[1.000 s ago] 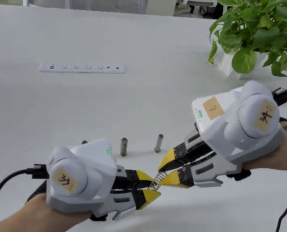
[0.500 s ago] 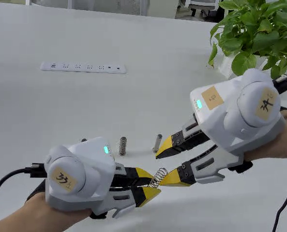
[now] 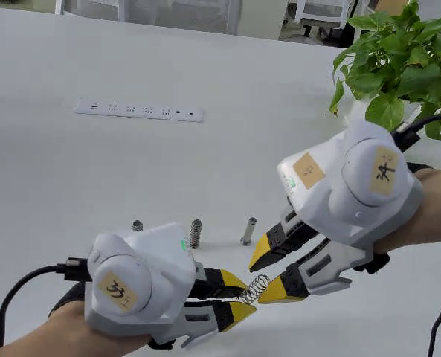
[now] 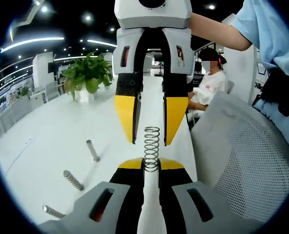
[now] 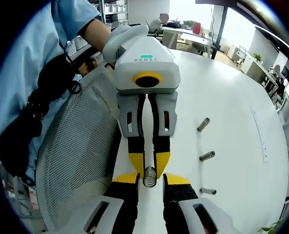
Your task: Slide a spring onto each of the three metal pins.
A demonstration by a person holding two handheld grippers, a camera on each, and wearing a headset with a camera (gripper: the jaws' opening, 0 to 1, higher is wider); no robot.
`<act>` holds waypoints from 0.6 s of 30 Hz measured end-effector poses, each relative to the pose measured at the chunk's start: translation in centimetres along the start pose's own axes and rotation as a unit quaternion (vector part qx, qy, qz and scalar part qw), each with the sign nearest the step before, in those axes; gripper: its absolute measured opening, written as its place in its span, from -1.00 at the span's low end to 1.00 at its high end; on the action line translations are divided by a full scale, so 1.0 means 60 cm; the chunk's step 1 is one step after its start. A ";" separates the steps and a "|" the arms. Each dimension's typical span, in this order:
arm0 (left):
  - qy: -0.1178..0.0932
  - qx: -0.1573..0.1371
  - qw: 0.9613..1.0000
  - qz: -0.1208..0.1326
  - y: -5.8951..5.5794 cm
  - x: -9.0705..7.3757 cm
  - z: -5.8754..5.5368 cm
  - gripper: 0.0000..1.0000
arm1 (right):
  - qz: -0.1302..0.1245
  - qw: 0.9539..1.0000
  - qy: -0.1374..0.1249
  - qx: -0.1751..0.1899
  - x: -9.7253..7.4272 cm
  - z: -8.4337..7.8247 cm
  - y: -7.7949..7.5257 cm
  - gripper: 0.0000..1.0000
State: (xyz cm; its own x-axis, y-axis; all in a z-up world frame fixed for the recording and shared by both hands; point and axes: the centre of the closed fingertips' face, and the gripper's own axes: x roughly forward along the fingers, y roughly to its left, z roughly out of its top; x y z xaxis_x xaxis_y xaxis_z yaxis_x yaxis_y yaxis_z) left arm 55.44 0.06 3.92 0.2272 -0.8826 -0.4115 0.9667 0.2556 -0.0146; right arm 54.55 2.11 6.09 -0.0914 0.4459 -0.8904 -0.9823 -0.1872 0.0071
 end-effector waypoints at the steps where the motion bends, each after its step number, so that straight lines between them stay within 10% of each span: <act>1: 0.000 0.000 1.000 -0.001 0.000 0.001 0.000 -0.88 | 0.001 1.000 0.003 -0.002 0.002 -0.001 0.000 -0.72; 18: -0.010 0.003 1.000 -0.014 -0.007 0.013 0.011 -0.88 | 0.013 1.000 0.019 0.014 0.012 -0.024 0.009 -0.83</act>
State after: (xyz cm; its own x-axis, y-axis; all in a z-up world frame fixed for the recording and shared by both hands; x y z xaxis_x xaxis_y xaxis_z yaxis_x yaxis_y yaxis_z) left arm 55.27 -1.03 4.22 0.2021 -0.8970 -0.3932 0.9733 0.2287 -0.0213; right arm 54.20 1.04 4.81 -0.1119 0.4084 -0.9059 -0.9839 -0.1731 0.0435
